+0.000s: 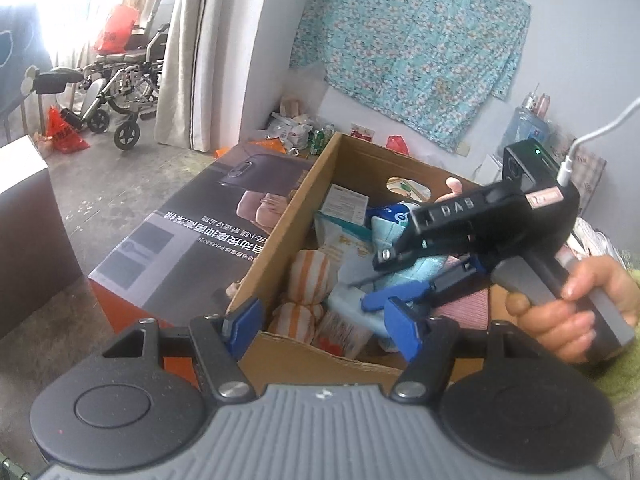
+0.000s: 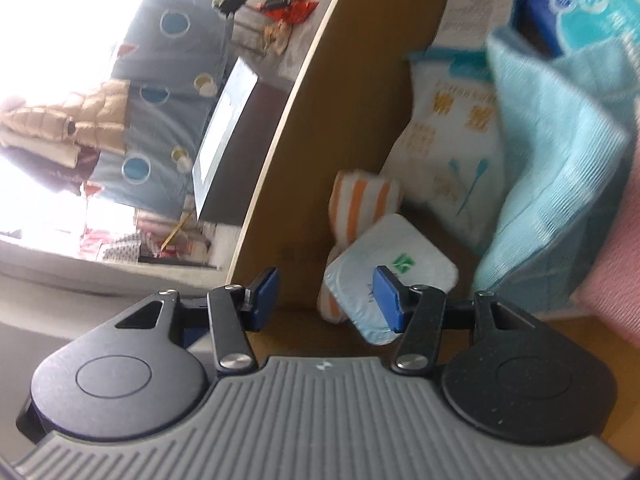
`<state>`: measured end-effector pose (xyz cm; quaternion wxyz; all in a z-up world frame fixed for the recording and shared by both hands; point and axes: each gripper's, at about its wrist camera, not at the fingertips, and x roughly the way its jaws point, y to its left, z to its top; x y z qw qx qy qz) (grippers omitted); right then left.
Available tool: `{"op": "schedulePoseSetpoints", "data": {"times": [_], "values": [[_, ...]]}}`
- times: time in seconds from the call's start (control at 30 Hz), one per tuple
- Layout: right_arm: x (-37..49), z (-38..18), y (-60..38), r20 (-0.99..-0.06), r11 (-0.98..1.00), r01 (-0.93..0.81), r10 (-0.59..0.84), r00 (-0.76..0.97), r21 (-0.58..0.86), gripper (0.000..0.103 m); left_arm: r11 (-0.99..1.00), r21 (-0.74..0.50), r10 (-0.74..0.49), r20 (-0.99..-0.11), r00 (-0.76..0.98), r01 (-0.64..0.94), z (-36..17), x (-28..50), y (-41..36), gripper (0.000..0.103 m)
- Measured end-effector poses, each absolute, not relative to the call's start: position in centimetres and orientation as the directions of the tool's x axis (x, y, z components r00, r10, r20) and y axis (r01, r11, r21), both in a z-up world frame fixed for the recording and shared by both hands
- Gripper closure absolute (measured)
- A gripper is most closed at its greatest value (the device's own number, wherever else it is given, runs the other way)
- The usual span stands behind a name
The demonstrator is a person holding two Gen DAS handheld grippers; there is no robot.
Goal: Organize soft objects
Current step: 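Move both tools back from the box over the table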
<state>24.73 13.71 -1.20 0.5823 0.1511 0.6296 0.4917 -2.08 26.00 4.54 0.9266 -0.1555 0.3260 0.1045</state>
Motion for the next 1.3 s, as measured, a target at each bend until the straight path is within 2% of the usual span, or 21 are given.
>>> {"op": "schedulePoseSetpoints", "data": {"times": [0.27, 0.43, 0.57, 0.7, 0.9, 1.1, 1.2, 1.3], "values": [[22.7, 0.2, 13.7, -0.598, 0.461, -0.425, 0.75, -0.283, 0.779, 0.048, 0.928, -0.215, 0.11, -0.621, 0.776, -0.304, 4.7, -2.8, 26.0, 0.03], [22.7, 3.1, 8.9, -0.515, 0.396, -0.426, 0.831, -0.21, 0.813, 0.04, 0.947, -0.188, 0.101, -0.591, 0.8, -0.259, 5.4, -3.3, 24.1, 0.015], [22.4, 5.5, 2.2, -0.455, 0.365, -0.436, 0.882, -0.122, 0.823, 0.03, 0.969, -0.185, 0.036, -0.547, 0.837, -0.162, 6.4, -3.4, 21.0, 0.008], [21.4, 8.0, -7.0, -0.442, 0.41, -0.462, 0.896, 0.044, 0.786, 0.026, 0.983, -0.183, -0.109, -0.484, 0.868, 0.022, 7.2, -3.4, 15.8, 0.002], [18.5, 10.6, -21.2, -0.454, 0.569, -0.453, 0.822, 0.344, 0.686, 0.019, 0.938, -0.151, -0.346, -0.476, 0.808, 0.313, 7.5, -2.1, 6.4, 0.002], [15.6, 7.7, -31.0, -0.508, 0.682, -0.325, 0.716, 0.479, 0.655, 0.018, 0.865, -0.126, -0.476, -0.512, 0.715, 0.485, 5.1, -0.5, -2.6, 0.002], [14.1, 5.0, -34.0, -0.559, 0.744, -0.271, 0.648, 0.517, 0.611, 0.018, 0.86, -0.076, -0.46, -0.542, 0.703, 0.504, 2.9, 0.7, -6.1, 0.004], [13.0, 2.0, -35.1, -0.614, 0.791, -0.234, 0.593, 0.521, 0.565, 0.018, 0.863, -0.034, -0.426, -0.584, 0.691, 0.503, 0.7, 2.6, -7.8, 0.018]]}}
